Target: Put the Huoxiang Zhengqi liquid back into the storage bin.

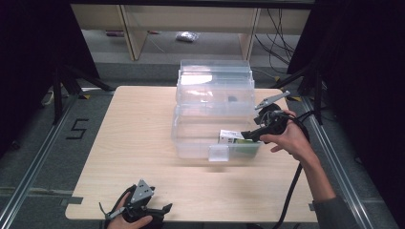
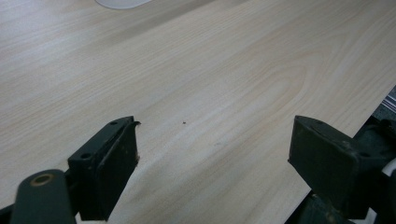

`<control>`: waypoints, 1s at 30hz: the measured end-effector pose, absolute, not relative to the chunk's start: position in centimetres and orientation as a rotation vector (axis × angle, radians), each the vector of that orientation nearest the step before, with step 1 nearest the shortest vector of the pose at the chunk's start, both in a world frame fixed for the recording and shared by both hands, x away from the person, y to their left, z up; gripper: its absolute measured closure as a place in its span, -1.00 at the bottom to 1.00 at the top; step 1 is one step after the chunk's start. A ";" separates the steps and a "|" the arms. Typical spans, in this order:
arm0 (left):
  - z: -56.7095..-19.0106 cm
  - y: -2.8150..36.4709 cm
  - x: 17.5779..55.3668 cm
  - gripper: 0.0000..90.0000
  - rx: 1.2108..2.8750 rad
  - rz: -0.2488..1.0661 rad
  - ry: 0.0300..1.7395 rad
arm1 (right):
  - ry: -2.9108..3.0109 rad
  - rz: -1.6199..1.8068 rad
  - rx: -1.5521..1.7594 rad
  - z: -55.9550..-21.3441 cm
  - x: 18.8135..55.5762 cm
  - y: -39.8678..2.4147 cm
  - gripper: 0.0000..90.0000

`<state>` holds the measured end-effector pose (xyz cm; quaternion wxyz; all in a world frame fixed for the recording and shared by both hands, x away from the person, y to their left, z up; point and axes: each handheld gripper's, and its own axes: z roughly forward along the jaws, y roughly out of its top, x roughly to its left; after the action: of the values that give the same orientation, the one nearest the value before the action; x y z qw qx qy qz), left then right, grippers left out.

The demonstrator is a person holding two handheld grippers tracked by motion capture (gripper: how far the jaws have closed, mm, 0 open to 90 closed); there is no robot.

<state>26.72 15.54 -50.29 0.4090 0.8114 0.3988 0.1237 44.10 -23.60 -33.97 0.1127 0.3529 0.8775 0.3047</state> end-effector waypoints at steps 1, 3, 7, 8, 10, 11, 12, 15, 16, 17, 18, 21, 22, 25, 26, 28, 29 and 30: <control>-50.3 15.5 26.7 -0.67 2.045 0.312 1.005 | 2.564 0.909 1.007 -34.2 44.1 -23.6 -0.48; -50.3 15.6 26.7 -0.67 2.061 0.309 0.996 | 2.562 0.896 1.028 -34.1 43.9 -23.8 -0.47; -50.3 15.6 26.8 -0.67 2.058 0.315 0.997 | 2.542 0.911 1.033 -34.3 43.4 -24.0 -0.47; -50.3 15.6 26.8 -0.67 2.059 0.315 0.997 | 2.537 0.911 1.039 -34.3 43.3 -24.0 -0.48; -50.3 15.6 26.8 -0.67 2.062 0.314 0.995 | 2.543 0.916 1.055 -34.4 43.1 -24.1 -0.48; -50.3 15.6 26.8 -0.67 2.062 0.314 0.996 | 2.544 0.917 1.046 -34.5 43.1 -24.2 -0.48; -50.3 15.6 26.8 -0.67 2.060 0.315 0.996 | 2.529 0.938 1.031 -34.7 43.1 -24.1 -0.49; -50.3 15.6 26.8 -0.67 2.063 0.313 0.995 | 2.540 0.926 1.046 -34.9 42.7 -24.2 -0.49; -50.3 15.6 26.8 -0.67 2.063 0.316 0.997 | 2.533 0.931 1.033 -35.0 42.7 -24.3 -0.49; -50.3 15.6 26.8 -0.67 2.067 0.321 1.000 | 2.523 0.930 1.062 -35.1 42.5 -24.2 -0.49; -50.4 15.6 26.8 -0.67 2.058 0.320 1.002 | 2.528 0.930 1.038 -35.2 42.5 -24.3 -0.50; -50.4 15.6 26.8 -0.67 2.059 0.313 0.998 | 2.519 0.945 1.055 -35.3 42.2 -24.4 -0.50; -50.3 15.6 26.8 -0.67 2.066 0.320 0.999 | 2.517 0.950 1.047 -35.4 42.1 -24.4 -0.50; -50.3 15.6 26.8 -0.67 2.046 0.311 1.004 | 2.483 0.986 1.034 -35.7 41.7 -24.6 -0.51; -50.4 15.5 26.8 -0.67 2.046 0.313 1.007 | 2.495 0.982 1.021 -35.7 41.7 -24.7 -0.51; -50.3 15.7 26.8 -0.67 2.072 0.309 0.996 | 2.489 0.994 1.040 -35.9 41.4 -24.7 -0.52; -50.2 15.7 26.8 -0.67 2.083 0.308 0.999 | 2.484 1.008 1.029 -36.0 41.3 -24.7 -0.52; -50.2 15.7 26.8 -0.67 2.083 0.312 1.000 | 2.500 0.990 1.035 -36.0 41.2 -24.7 -0.52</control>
<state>26.84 15.70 -50.22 0.3941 0.8212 0.3940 0.1229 41.19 -24.71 -36.05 0.1296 0.3561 0.8604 0.3408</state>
